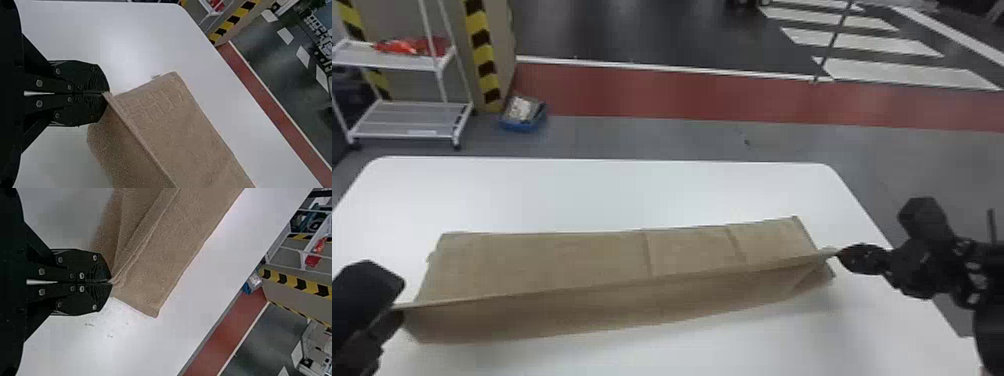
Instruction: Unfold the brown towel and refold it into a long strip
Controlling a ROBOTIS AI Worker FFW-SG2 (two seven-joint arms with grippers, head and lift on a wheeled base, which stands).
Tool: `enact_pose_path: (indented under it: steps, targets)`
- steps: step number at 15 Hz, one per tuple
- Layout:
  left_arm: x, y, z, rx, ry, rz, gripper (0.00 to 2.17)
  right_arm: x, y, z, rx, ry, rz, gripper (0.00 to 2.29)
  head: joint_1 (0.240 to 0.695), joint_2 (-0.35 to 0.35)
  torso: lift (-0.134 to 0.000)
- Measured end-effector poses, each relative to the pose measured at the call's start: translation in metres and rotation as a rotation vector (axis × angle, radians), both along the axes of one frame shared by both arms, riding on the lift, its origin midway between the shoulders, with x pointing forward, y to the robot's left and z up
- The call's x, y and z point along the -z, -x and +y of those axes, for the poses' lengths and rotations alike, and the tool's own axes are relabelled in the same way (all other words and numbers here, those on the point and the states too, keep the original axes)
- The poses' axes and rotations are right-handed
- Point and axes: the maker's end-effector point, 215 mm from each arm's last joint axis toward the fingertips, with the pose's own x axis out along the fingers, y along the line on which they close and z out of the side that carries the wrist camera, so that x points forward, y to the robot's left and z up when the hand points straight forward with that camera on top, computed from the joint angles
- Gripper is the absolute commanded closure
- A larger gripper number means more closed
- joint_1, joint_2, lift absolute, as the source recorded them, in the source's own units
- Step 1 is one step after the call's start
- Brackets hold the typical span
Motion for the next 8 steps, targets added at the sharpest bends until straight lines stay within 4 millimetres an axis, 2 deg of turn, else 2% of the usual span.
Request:
enact_pose_path:
  steps: [4, 8]
  targets:
    - [-0.011, -0.045, 0.009, -0.052, 0.022, 0.025, 2.15, 0.006, -0.022, -0.003, -0.002, 0.035, 0.049, 2.07, 0.695, -0.169, -0.103]
    - [-0.005, -0.088, 0.008, -0.04, 0.004, 0.064, 2.15, 0.004, -0.047, 0.019, -0.033, 0.029, 0.067, 2.07, 0.695, -0.138, -0.103]
